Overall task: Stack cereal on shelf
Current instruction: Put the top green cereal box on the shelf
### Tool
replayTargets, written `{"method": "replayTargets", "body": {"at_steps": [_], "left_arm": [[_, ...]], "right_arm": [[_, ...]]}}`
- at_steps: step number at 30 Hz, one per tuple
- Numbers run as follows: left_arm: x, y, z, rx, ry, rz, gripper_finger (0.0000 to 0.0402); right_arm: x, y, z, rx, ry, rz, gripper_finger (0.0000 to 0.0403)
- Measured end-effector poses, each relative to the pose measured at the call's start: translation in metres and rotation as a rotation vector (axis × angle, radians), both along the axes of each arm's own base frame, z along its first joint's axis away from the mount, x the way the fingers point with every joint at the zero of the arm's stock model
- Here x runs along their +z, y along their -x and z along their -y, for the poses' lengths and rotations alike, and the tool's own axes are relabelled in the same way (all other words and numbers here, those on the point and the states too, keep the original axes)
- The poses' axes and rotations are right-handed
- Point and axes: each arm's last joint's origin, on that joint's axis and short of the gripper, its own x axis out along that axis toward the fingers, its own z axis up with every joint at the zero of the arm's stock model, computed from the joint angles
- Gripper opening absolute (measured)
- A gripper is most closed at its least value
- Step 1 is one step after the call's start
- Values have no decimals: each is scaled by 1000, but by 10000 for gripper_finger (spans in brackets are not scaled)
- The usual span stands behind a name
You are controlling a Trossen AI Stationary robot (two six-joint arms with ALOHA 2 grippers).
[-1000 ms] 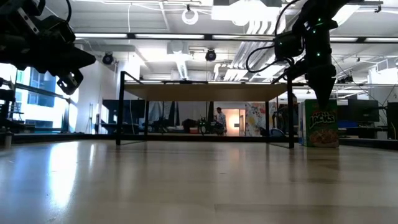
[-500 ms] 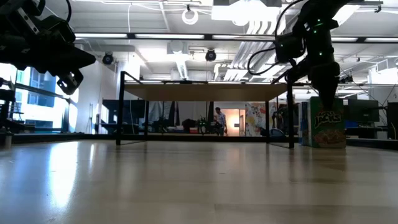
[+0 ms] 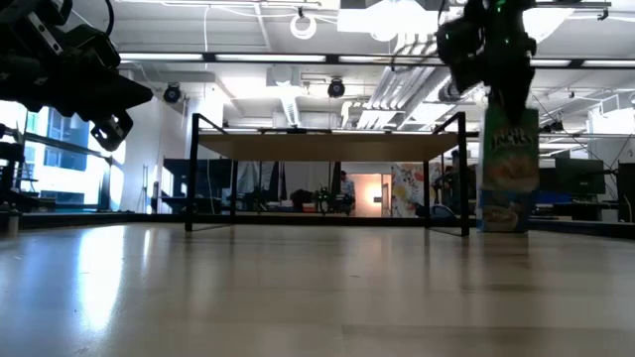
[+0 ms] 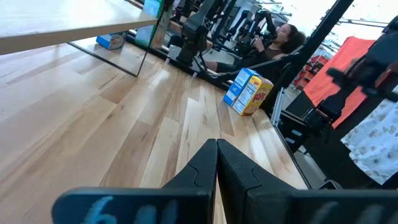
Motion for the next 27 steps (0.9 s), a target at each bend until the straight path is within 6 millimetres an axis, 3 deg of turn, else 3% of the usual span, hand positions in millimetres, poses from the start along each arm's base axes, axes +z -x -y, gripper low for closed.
{"method": "replayTargets", "body": {"at_steps": [7,18,22,27], "left_arm": [[0,0,0,0,0,0,3],[0,0,0,0,0,0,3],[0,0,0,0,0,0,3],[0,0,0,0,0,0,3]], "right_arm": [[56,5,-4,-21,128,102,151],[121,16,-4,-121,516,123,151],[133,15,-5,-137,512,228,151],[130,5,-7,-147,409,320,151]]}}
